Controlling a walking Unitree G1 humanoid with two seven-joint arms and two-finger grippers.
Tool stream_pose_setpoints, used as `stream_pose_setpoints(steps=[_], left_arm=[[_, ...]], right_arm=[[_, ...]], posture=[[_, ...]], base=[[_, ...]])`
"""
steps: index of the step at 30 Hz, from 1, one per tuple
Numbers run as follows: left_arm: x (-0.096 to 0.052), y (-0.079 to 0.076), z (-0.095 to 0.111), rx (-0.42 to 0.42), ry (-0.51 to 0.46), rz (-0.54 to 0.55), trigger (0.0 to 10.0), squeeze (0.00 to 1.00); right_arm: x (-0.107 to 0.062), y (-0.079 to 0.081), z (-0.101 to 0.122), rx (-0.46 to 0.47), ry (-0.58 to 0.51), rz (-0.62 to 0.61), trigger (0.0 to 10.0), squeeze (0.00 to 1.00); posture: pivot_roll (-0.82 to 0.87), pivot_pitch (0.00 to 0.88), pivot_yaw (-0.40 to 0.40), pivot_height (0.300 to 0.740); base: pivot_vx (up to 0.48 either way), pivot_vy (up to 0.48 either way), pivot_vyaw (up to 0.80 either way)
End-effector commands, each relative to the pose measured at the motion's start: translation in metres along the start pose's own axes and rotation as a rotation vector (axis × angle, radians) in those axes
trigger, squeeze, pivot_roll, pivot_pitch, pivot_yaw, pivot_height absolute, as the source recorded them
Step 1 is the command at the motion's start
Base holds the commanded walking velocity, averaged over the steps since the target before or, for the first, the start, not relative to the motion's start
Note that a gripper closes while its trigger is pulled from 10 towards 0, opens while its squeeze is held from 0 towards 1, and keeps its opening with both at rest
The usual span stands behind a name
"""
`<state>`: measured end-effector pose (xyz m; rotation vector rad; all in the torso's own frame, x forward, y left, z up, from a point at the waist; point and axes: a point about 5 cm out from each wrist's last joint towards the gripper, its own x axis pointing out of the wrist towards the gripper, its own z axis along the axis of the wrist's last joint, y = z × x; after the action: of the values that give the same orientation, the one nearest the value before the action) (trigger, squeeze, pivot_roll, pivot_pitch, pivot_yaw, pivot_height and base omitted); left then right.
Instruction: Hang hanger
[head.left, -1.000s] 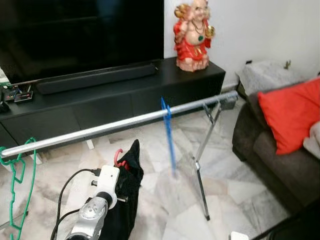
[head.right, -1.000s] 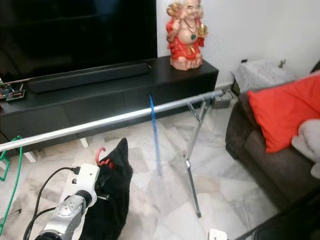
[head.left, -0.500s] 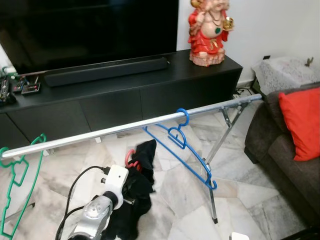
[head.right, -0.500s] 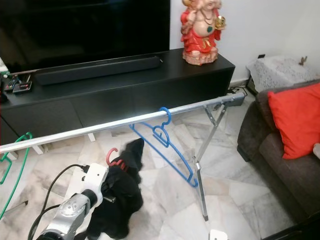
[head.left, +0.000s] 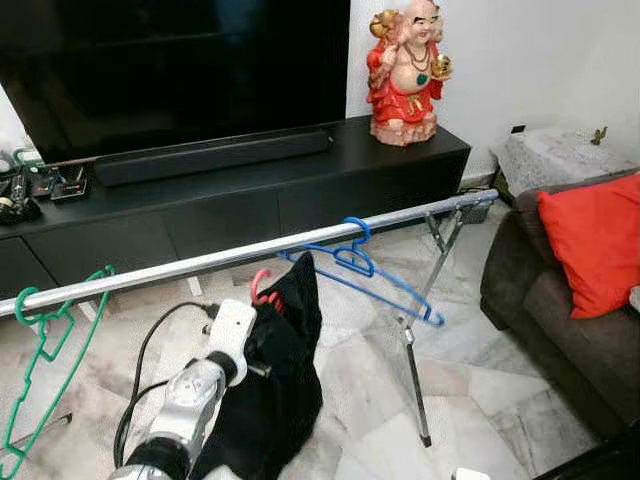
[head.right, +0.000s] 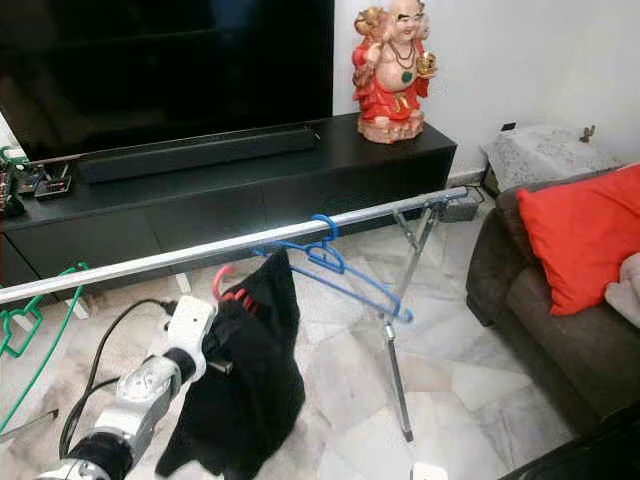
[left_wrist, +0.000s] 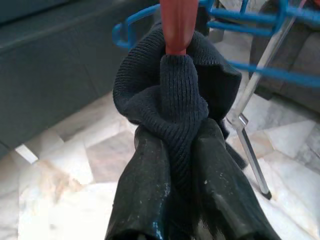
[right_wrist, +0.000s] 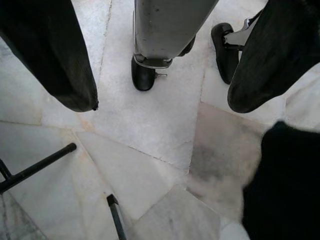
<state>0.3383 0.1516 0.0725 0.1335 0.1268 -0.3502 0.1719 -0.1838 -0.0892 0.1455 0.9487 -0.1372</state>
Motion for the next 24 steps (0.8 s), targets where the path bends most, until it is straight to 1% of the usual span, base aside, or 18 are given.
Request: stream_pose_setpoints(steps=[1, 2, 4, 5, 9, 12, 16, 21, 24], left_arm=[[0.006, 0.003, 0.011, 0.010, -0.026, 0.026, 10.0, 0.00], [0.006, 0.003, 0.011, 0.010, -0.026, 0.026, 10.0, 0.00], [0.010, 0.006, 0.016, -0.027, -0.032, 0.090, 10.0, 0.00], [0.010, 0.006, 0.016, -0.027, -0.032, 0.090, 10.0, 0.00], [0.015, 0.010, 0.021, -0.051, -0.032, 0.154, 10.0, 0.00], [0.016, 0.010, 0.023, -0.053, -0.031, 0.168, 10.0, 0.00], [0.021, 0.008, 0.028, -0.077, -0.034, 0.201, 10.0, 0.00], [0.023, 0.008, 0.031, -0.084, -0.033, 0.217, 10.0, 0.00], [0.025, 0.010, 0.035, -0.099, -0.044, 0.247, 10.0, 0.00]], right_arm=[[0.000, 0.000, -0.002, -0.008, 0.013, 0.004, 10.0, 0.00], [0.000, 0.000, -0.002, -0.008, 0.013, 0.004, 10.0, 0.00], [0.000, -0.002, -0.002, -0.012, 0.014, 0.003, 10.0, 0.00], [0.000, -0.002, -0.002, -0.012, 0.014, 0.003, 10.0, 0.00], [0.000, -0.003, 0.000, -0.015, 0.013, 0.003, 10.0, 0.00], [0.000, -0.002, 0.000, -0.016, 0.013, 0.003, 10.0, 0.00], [0.000, -0.002, 0.001, -0.018, 0.014, 0.005, 10.0, 0.00], [0.000, -0.002, 0.001, -0.015, 0.015, 0.001, 10.0, 0.00], [0.000, 0.001, -0.003, -0.012, 0.021, 0.003, 10.0, 0.00]], posture=[[0.05, 0.034, 0.027, 0.740], [0.05, 0.034, 0.027, 0.740], [0.04, 0.028, 0.026, 0.740], [0.04, 0.028, 0.026, 0.740], [0.04, 0.023, 0.024, 0.740], [0.04, 0.025, 0.020, 0.740], [0.04, 0.029, 0.016, 0.740], [0.04, 0.031, 0.019, 0.740], [0.03, 0.032, 0.020, 0.740]], base=[[0.000, 0.000, 0.00], [0.000, 0.000, 0.00], [0.000, 0.000, 0.00], [0.000, 0.000, 0.00], [0.000, 0.000, 0.00], [0.000, 0.000, 0.00], [0.000, 0.000, 0.00], [0.000, 0.000, 0.00], [0.000, 0.000, 0.00]])
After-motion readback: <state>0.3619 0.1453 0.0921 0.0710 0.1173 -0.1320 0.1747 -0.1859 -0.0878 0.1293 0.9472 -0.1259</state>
